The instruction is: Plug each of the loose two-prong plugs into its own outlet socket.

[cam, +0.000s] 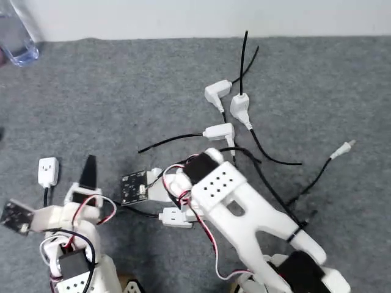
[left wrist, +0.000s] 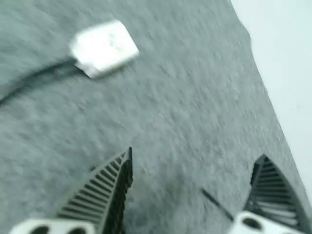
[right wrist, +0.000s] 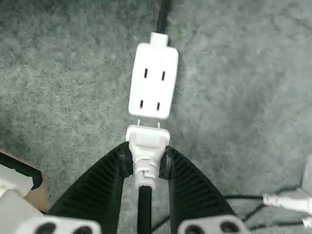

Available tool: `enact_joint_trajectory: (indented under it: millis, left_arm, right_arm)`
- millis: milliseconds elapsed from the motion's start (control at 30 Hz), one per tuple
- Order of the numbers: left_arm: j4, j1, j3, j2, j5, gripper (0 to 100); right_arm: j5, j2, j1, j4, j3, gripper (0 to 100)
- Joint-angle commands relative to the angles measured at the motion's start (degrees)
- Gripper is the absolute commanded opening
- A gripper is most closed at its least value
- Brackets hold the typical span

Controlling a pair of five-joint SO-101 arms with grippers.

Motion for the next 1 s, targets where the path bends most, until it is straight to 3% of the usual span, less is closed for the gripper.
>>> enact_joint_trajectory:
  millis: [0, 967]
  left_arm:
    - [0.26, -2.99, -0.66, -0.62, -0.44, 37]
    - [0.35, -3.08, -0.66, -0.53, -0.44, 37]
  right_arm:
    - [0.44, 1.71, -1.01, -1.71, -1.05, 0.8]
    - [0.09, 11.03, -0.92, -7.52, -0.97, 0.8]
